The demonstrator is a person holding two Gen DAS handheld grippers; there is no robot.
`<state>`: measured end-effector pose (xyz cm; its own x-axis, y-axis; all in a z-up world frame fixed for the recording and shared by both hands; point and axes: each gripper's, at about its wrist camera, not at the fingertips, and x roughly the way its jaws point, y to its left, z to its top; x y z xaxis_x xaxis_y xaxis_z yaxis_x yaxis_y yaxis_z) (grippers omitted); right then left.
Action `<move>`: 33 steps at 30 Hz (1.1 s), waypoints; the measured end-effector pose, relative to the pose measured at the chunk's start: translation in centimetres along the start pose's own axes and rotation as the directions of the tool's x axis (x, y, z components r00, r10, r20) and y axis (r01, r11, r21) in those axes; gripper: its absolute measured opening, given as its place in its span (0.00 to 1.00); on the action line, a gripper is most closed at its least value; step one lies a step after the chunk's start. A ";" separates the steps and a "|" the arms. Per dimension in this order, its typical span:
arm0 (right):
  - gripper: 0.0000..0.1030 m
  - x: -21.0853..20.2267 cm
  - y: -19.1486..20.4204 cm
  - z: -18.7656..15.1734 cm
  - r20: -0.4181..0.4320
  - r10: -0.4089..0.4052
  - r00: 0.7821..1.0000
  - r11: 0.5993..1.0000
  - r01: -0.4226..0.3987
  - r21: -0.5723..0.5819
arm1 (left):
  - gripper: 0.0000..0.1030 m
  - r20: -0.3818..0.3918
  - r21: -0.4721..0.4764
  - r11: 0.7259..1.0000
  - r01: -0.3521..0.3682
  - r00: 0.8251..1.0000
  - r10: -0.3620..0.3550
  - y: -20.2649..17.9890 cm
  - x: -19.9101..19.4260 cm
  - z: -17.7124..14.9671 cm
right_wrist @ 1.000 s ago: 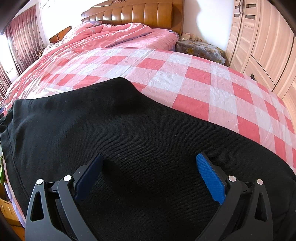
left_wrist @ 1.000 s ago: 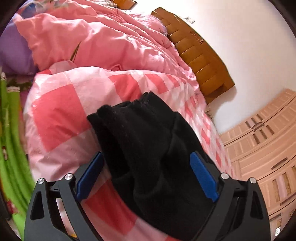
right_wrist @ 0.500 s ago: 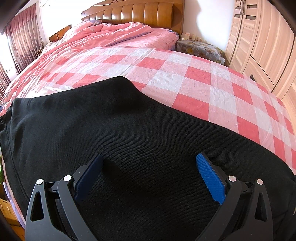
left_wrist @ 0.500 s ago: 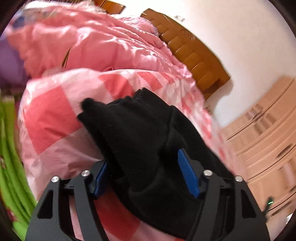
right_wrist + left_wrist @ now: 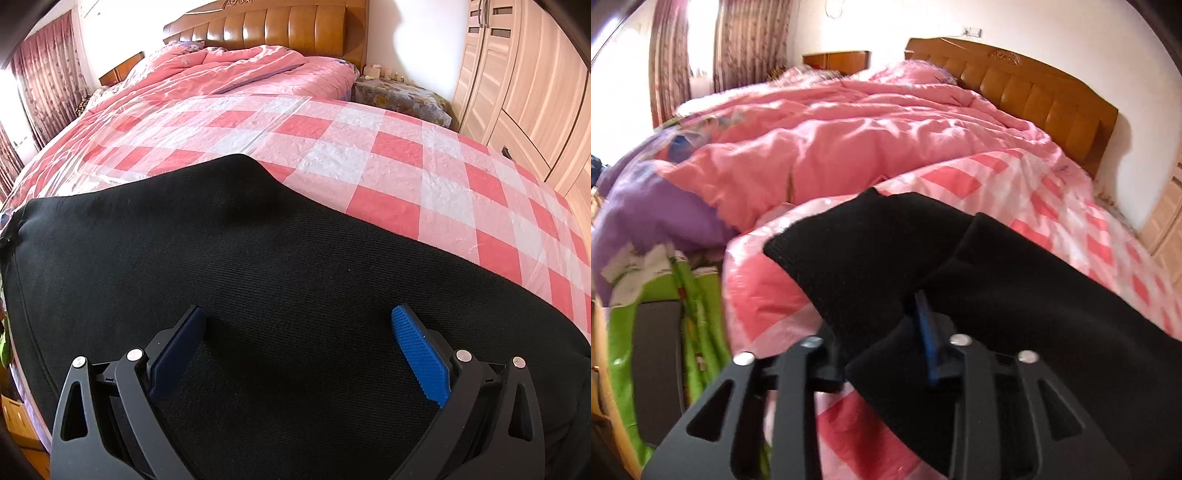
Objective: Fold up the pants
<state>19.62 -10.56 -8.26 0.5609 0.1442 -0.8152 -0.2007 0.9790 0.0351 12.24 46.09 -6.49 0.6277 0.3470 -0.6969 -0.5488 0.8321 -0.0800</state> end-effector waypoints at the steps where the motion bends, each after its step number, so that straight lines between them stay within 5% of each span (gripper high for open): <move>1: 0.96 0.1 0.1 0.0 -0.003 -0.002 1.000 1.000 0.002 -0.003 | 0.73 0.008 0.024 0.996 -0.083 0.997 0.083 -0.1 -0.5 0.1; 3: 0.96 0.1 0.2 0.1 -0.003 -0.005 1.000 1.000 0.005 -0.006 | 0.80 0.046 0.059 0.982 -0.180 0.983 0.178 -0.1 -1.9 0.4; 4: 0.96 0.0 0.2 0.1 -0.001 -0.003 1.000 1.000 0.003 -0.005 | 0.82 0.109 0.071 0.946 -0.317 0.945 0.308 -0.4 -3.8 0.6; 6: 0.96 0.0 0.1 0.1 0.003 0.003 1.000 1.000 -0.003 0.003 | 0.83 0.187 0.060 0.892 -0.448 0.883 0.430 -1.2 -6.7 0.8; 7: 0.96 -0.1 0.1 0.1 0.009 0.003 1.000 1.000 -0.003 0.010 | 0.83 0.235 0.058 0.897 -0.439 0.879 0.415 -2.4 -9.1 0.7; 10: 0.96 -0.7 0.4 0.2 0.033 -0.019 0.999 1.000 0.019 0.010 | 0.96 0.320 0.172 0.962 -0.213 0.935 0.150 -9.4 -15.1 -0.6; 12: 0.96 -1.3 0.6 0.1 0.052 -0.036 0.998 0.999 0.036 0.002 | 0.98 0.279 0.316 0.948 -0.031 0.958 -0.062 -15.2 -17.0 -2.4; 14: 0.96 -2.0 0.6 -0.2 0.032 -0.073 0.997 0.997 0.074 -0.018 | 0.98 0.105 0.472 0.860 0.192 0.957 -0.271 -22.6 -17.2 -5.1; 16: 0.96 -3.2 0.2 -0.9 0.036 -0.123 0.992 0.991 0.125 -0.048 | 0.98 -0.062 0.559 0.751 0.352 0.921 -0.385 -29.5 -16.7 -7.9; 19: 0.96 -5.6 -1.8 -2.7 0.049 -0.164 0.985 0.984 0.166 -0.064 | 0.98 -0.193 0.640 0.628 0.443 0.883 -0.427 -38.4 -15.7 -11.2; 22: 0.96 -7.3 -4.4 -4.5 0.036 -0.193 0.980 0.980 0.195 -0.039 | 0.98 -0.307 0.669 0.549 0.500 0.860 -0.409 -44.5 -14.2 -13.4; 24: 0.96 -8.1 -6.0 -5.8 0.024 -0.194 0.981 0.981 0.195 -0.023 | 0.98 -0.321 0.704 0.513 0.492 0.864 -0.389 -47.6 -12.9 -14.7; 27: 0.96 -7.8 -8.1 -7.8 -0.025 -0.218 0.976 0.976 0.217 -0.027 | 0.99 -0.279 0.761 0.497 0.418 0.901 -0.331 -50.9 -10.9 -16.2; 29: 0.96 -7.0 -9.3 -9.5 -0.062 -0.219 0.974 0.976 0.218 -0.021 | 0.99 -0.277 0.729 0.530 0.434 0.894 -0.351 -51.4 -9.8 -15.8; 33: 0.96 -7.8 -11.1 -11.6 0.009 -0.130 0.991 0.991 0.129 0.035 | 0.99 -0.300 0.669 0.591 0.450 0.891 -0.340 -52.0 -7.9 -14.9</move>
<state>8.18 -24.18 -9.01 0.5897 0.0172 -0.8075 -0.0981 0.9939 -0.0505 27.58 -6.38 -7.47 0.5807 -0.1032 -0.8076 0.3273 0.9378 0.1155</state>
